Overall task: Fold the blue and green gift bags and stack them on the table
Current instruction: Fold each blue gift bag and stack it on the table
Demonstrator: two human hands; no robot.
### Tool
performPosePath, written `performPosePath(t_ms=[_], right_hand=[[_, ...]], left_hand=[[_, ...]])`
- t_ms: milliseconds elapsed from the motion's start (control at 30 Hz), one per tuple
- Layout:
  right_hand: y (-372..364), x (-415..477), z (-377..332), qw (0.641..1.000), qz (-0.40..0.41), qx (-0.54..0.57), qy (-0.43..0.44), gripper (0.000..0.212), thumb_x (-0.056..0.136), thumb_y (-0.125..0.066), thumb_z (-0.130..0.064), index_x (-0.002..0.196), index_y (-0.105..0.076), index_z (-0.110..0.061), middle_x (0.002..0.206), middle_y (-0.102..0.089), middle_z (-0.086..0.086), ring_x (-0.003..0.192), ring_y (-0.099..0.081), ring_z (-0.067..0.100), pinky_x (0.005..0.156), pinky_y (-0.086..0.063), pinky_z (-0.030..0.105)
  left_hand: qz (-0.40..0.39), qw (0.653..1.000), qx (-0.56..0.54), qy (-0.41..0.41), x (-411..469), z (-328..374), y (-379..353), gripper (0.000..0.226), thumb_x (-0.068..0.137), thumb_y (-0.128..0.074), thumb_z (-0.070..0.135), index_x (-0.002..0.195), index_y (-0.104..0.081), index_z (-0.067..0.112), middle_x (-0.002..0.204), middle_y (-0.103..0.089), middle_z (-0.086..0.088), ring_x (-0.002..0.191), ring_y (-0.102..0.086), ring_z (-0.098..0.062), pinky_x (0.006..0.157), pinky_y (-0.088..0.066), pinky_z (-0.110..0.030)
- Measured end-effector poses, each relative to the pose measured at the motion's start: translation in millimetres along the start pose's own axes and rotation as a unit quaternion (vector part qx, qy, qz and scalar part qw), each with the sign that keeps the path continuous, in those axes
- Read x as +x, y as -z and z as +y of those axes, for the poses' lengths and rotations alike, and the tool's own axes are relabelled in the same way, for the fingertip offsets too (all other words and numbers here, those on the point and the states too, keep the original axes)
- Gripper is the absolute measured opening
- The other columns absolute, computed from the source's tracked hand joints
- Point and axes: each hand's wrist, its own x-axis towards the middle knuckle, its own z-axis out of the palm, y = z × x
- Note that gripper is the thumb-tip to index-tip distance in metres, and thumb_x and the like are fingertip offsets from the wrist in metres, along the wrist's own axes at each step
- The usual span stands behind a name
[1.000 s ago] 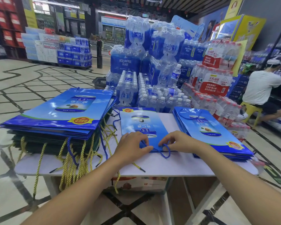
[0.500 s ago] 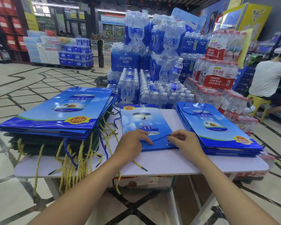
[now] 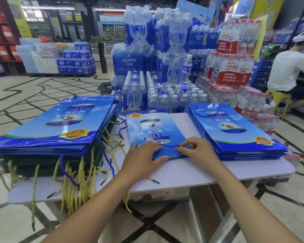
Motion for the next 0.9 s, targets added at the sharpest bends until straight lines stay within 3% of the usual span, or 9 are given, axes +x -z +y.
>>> performPosePath(t_ms=[133,267,367,433,500,567,700,767,900], right_hand=[[-3,-2,2,0.999,0.018,-0.016,0.044,0.006,0.084,-0.083,-0.029,0.08,-0.079,-0.029,0.092,-0.067,-0.015,0.07,-0.054,0.0,0.065,-0.039,0.013],[-3,-3,8,0.995,0.027,-0.049,0.078,0.014,0.09,-0.076,-0.031,0.077,-0.08,-0.032,0.1,-0.066,-0.019,0.091,-0.059,0.0,0.072,-0.04,0.011],[-3,-1,7,0.991,0.045,-0.071,0.104,0.014,0.095,-0.069,-0.03,0.088,-0.081,-0.031,0.105,-0.064,-0.02,0.103,-0.054,-0.002,0.078,-0.038,0.008],[0,-4,3,0.988,0.069,-0.045,0.128,0.015,0.097,-0.068,-0.024,0.104,-0.078,-0.032,0.108,-0.063,-0.02,0.103,-0.056,0.0,0.078,-0.04,0.006],[2,-10,-1,0.984,0.1,-0.01,0.145,0.025,0.097,-0.068,-0.019,0.118,-0.07,-0.033,0.112,-0.059,-0.02,0.101,-0.058,0.002,0.077,-0.043,0.008],[4,-15,-4,0.975,0.147,-0.007,0.164,0.021,0.095,-0.069,-0.019,0.113,-0.069,-0.029,0.108,-0.057,-0.018,0.098,-0.058,0.003,0.076,-0.043,0.008],[2,-22,-5,0.964,0.178,-0.07,0.185,0.007,0.092,-0.072,-0.024,0.086,-0.071,-0.027,0.064,-0.051,-0.016,0.062,-0.052,0.009,0.057,-0.037,0.019],[-2,-22,-6,0.96,0.162,-0.145,0.178,0.009,0.091,-0.071,-0.038,0.09,-0.076,-0.03,0.056,-0.048,-0.018,0.056,-0.05,0.006,0.053,-0.037,0.024],[-7,-17,-13,0.955,0.078,-0.259,0.12,0.031,0.093,-0.06,-0.061,0.11,-0.075,-0.039,0.065,-0.057,-0.018,0.069,-0.054,0.005,0.053,-0.034,0.019]], left_hand=[[0.003,1.0,-0.011,0.007,-2,3,0,0.053,0.102,-0.039,0.066,0.145,-0.055,0.039,0.156,-0.044,0.024,0.15,-0.03,-0.002,0.127,-0.007,-0.046],[0.012,0.999,-0.039,0.014,-3,6,2,0.046,0.105,-0.038,0.059,0.14,-0.06,0.04,0.151,-0.049,0.025,0.146,-0.034,0.001,0.126,-0.008,-0.043],[0.016,0.998,-0.06,0.012,-4,10,7,0.04,0.107,-0.037,0.054,0.134,-0.064,0.041,0.146,-0.055,0.025,0.142,-0.039,0.0,0.126,-0.009,-0.043],[0.019,0.997,-0.069,0.011,-4,11,8,0.035,0.109,-0.036,0.051,0.12,-0.068,0.045,0.133,-0.063,0.026,0.13,-0.049,0.001,0.127,-0.012,-0.044],[0.023,0.997,-0.074,0.009,-3,10,7,0.034,0.109,-0.033,0.051,0.088,-0.06,0.049,0.099,-0.066,0.025,0.1,-0.056,0.003,0.125,-0.019,-0.05],[0.037,0.996,-0.082,0.016,-1,7,4,0.037,0.109,-0.032,0.051,0.076,-0.049,0.049,0.077,-0.055,0.02,0.081,-0.052,0.004,0.122,-0.024,-0.052],[0.054,0.994,-0.093,0.007,0,6,1,0.042,0.11,-0.032,0.047,0.07,-0.043,0.043,0.071,-0.052,0.019,0.079,-0.049,0.01,0.12,-0.026,-0.052],[0.057,0.994,-0.09,0.009,0,5,1,0.043,0.111,-0.032,0.046,0.069,-0.041,0.041,0.07,-0.051,0.017,0.078,-0.049,0.004,0.119,-0.027,-0.052],[0.041,0.997,-0.067,0.012,2,6,3,0.042,0.111,-0.031,0.046,0.071,-0.041,0.041,0.073,-0.049,0.016,0.082,-0.044,-0.011,0.12,-0.026,-0.05]])
